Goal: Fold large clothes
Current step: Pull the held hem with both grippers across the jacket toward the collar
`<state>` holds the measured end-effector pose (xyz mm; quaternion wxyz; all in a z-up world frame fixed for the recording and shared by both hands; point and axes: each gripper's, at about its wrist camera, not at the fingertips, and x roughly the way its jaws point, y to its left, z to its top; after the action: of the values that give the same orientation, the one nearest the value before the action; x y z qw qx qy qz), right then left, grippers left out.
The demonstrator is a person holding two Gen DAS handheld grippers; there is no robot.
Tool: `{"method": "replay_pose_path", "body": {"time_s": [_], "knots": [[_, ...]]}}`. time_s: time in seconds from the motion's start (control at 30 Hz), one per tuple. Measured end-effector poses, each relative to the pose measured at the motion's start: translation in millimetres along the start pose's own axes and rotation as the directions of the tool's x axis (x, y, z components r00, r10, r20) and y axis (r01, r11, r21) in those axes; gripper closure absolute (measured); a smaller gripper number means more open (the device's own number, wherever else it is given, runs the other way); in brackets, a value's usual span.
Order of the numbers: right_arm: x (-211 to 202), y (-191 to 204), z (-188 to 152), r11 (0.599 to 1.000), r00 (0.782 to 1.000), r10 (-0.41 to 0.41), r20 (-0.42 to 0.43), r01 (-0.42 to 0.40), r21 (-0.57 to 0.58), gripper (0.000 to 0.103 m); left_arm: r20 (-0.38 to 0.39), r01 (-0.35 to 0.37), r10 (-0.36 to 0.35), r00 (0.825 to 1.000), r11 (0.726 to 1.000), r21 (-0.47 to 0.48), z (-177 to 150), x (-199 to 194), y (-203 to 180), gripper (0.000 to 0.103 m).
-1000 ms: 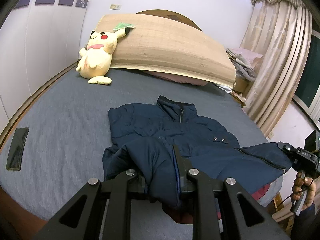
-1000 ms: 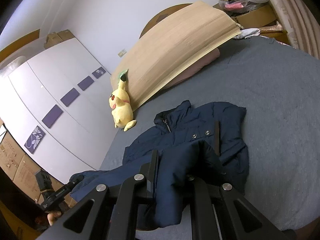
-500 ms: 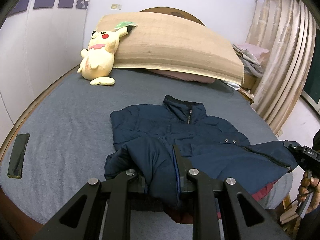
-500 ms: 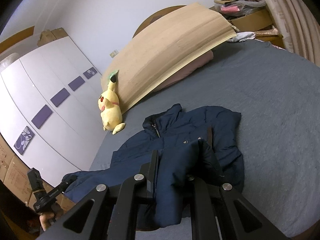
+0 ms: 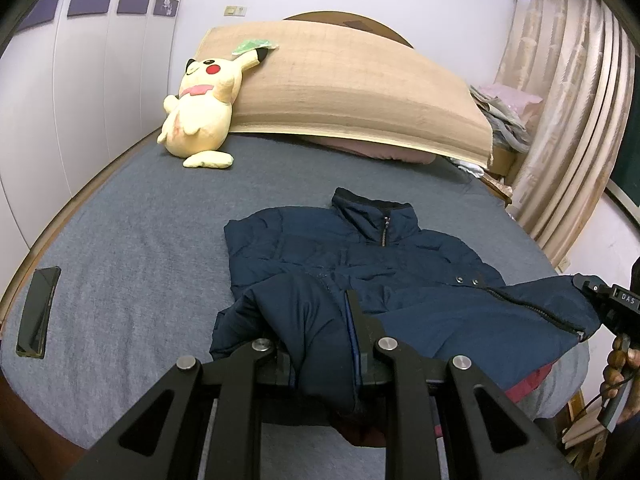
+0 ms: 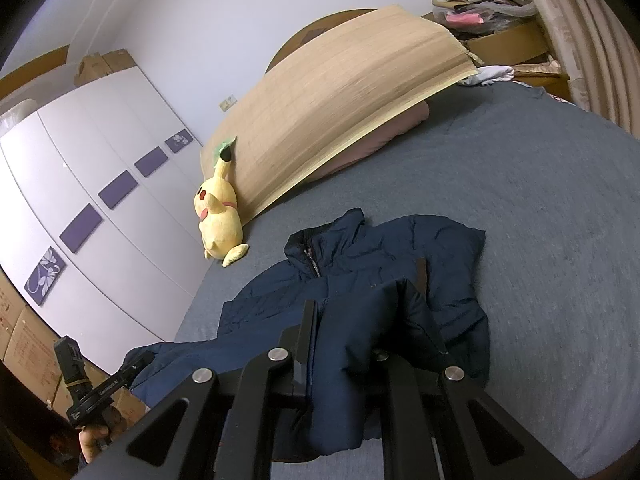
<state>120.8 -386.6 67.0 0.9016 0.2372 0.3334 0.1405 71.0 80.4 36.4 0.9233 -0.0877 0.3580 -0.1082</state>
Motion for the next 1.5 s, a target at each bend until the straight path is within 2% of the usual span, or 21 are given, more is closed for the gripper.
{"method": "replay_pose_path", "body": {"time_s": [1.5], "knots": [[37.6, 2.5, 19.3, 0.997, 0.995, -0.081, -0.053, 0.08, -0.02, 0.093, -0.065, -0.044, 0.047, 0.997, 0.998, 0.044, 22.5, 38.1, -4.8, 0.083]]}}
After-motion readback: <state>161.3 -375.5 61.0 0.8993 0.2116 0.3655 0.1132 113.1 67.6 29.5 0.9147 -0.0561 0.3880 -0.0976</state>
